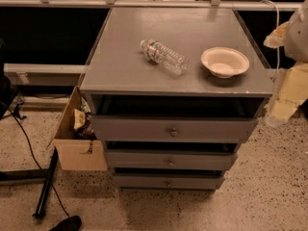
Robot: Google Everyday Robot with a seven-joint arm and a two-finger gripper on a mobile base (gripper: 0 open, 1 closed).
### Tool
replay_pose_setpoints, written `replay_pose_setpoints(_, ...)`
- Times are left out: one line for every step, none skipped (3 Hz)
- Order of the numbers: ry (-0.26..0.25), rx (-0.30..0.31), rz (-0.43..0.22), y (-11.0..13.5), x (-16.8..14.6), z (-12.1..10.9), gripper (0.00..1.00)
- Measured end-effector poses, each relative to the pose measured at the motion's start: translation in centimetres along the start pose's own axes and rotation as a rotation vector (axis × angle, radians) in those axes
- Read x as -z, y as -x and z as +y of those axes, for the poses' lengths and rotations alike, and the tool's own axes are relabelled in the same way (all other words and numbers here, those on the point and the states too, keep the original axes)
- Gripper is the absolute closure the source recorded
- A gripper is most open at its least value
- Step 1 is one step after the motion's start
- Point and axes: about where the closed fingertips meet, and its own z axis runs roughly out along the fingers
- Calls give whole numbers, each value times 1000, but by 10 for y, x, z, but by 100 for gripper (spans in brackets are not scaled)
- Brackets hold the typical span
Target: Open bottom drawer
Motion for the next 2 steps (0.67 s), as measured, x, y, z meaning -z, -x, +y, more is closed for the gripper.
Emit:
replay_pose_setpoints(-4, -1, -4, 0, 0, 0, 0)
replay_pose_setpoints(-5, -15, -26, -1, -14, 8, 0)
